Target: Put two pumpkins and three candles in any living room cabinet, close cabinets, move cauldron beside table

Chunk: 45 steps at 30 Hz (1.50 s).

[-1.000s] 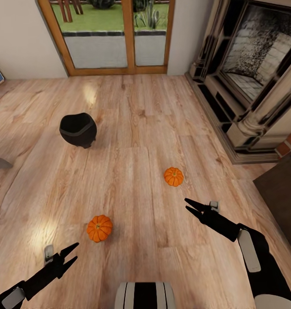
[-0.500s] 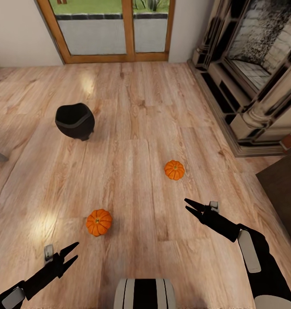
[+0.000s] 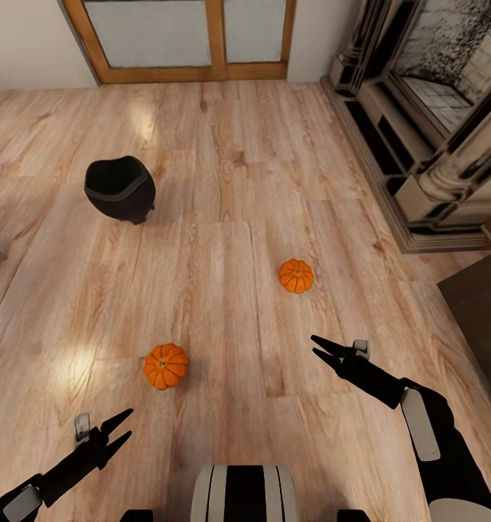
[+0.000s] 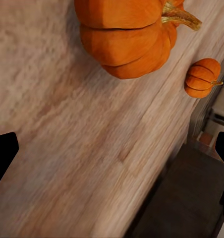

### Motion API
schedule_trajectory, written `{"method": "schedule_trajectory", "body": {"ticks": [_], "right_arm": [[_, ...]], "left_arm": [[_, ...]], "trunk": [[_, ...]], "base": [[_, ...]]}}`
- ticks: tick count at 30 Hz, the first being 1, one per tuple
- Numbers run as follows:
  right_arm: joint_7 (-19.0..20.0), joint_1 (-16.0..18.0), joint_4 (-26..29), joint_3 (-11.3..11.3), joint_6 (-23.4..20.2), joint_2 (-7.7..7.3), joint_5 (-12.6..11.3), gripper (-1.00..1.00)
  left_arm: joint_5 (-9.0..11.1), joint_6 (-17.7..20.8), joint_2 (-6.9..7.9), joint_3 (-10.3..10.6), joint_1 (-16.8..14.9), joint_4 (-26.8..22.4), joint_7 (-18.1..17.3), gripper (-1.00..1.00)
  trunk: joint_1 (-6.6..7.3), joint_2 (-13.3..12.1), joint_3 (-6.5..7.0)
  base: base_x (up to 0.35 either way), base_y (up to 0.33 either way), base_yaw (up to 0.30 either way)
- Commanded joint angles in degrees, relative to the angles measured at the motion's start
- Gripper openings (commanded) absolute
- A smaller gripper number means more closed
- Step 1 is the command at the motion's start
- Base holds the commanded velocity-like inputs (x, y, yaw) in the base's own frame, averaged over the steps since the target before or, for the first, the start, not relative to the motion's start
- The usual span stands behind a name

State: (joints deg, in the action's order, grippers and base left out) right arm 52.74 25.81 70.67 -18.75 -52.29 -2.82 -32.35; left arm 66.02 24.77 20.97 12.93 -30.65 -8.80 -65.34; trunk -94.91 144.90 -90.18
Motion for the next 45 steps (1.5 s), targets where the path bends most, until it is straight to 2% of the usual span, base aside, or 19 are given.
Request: {"method": "schedule_trajectory", "body": {"ticks": [1, 12, 45], "right_arm": [[0.17, 0.03, 0.00, -0.04, -0.26, 0.01, 0.00, 1.00], [0.17, 0.03, 0.00, 0.03, -0.22, 0.01, 0.00, 1.00], [0.26, 0.03, 0.08, 0.02, -0.18, 0.01, 0.00, 1.00]], "left_arm": [[0.60, 0.55, 0.03, 0.43, -0.03, 0.01, -0.14, 1.00], [0.60, 0.62, 0.08, 0.43, -0.03, 0.01, -0.17, 1.00], [0.60, 0.67, 0.12, 0.40, -0.03, 0.10, -1.28, 1.00]], "trunk": [[0.01, 0.01, -0.04], [0.01, 0.01, -0.04], [0.01, 0.01, -0.04]], "base": [[0.000, 0.000, 0.000], [0.003, 0.000, 0.000], [0.100, 0.050, 0.000]]}}
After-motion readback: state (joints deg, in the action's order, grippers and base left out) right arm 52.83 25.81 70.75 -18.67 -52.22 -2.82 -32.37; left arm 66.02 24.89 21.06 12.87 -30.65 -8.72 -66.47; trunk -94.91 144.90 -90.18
